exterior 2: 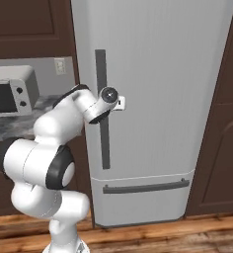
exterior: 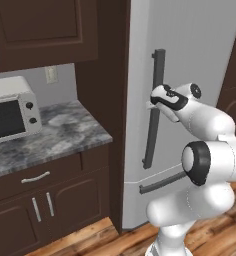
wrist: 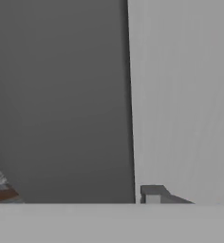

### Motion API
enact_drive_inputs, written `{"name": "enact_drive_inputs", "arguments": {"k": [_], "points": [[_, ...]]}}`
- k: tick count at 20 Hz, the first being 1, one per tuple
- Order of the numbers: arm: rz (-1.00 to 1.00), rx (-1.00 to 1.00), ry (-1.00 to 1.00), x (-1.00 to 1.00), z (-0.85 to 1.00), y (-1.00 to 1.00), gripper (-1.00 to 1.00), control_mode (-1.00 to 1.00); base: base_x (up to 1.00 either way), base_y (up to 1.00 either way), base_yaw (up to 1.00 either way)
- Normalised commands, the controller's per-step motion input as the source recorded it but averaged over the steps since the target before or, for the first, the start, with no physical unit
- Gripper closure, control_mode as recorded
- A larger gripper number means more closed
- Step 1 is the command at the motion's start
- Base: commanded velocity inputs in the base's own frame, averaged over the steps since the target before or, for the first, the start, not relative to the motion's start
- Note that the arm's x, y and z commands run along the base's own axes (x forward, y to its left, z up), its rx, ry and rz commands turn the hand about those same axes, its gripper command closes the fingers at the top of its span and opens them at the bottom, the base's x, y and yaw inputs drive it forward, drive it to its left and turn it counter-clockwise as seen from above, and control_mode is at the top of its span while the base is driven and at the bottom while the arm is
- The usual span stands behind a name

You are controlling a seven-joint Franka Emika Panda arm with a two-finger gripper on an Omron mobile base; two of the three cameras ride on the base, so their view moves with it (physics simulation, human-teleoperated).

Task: There is a bowl on the dining counter. Grab a lemon wedge from the fridge and place it in the bowl. Then get the liquor bottle and glass cup from the cabinet and place them next to the bowl.

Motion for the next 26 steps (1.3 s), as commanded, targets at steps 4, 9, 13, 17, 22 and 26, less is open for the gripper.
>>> {"name": "enact_drive_inputs", "arguments": {"k": [4, 9, 13, 17, 22, 26], "points": [[0.0, 0.0, -0.03, -0.03, 0.0, -0.23, 1.0, -1.0, 0.0, 0.0, 0.0], [-0.01, 0.0, -0.02, -0.41, 0.03, -0.81, 1.0, -1.0, 0.0, 0.0, 0.0], [-0.04, 0.0, 0.0, -0.63, 0.07, -1.0, 1.0, -1.0, 0.0, 0.0, 0.0], [-0.07, 0.01, -0.01, -0.81, 0.14, -1.0, 1.0, -1.0, 0.0, 0.0, 0.0], [-0.11, 0.02, 0.0, -0.82, 0.13, -1.0, 1.0, -1.0, 0.0, 0.0, 0.0], [-0.12, 0.0, 0.0, -0.75, 0.06, -1.0, 1.0, -1.0, 0.0, 0.0, 0.0]]}}
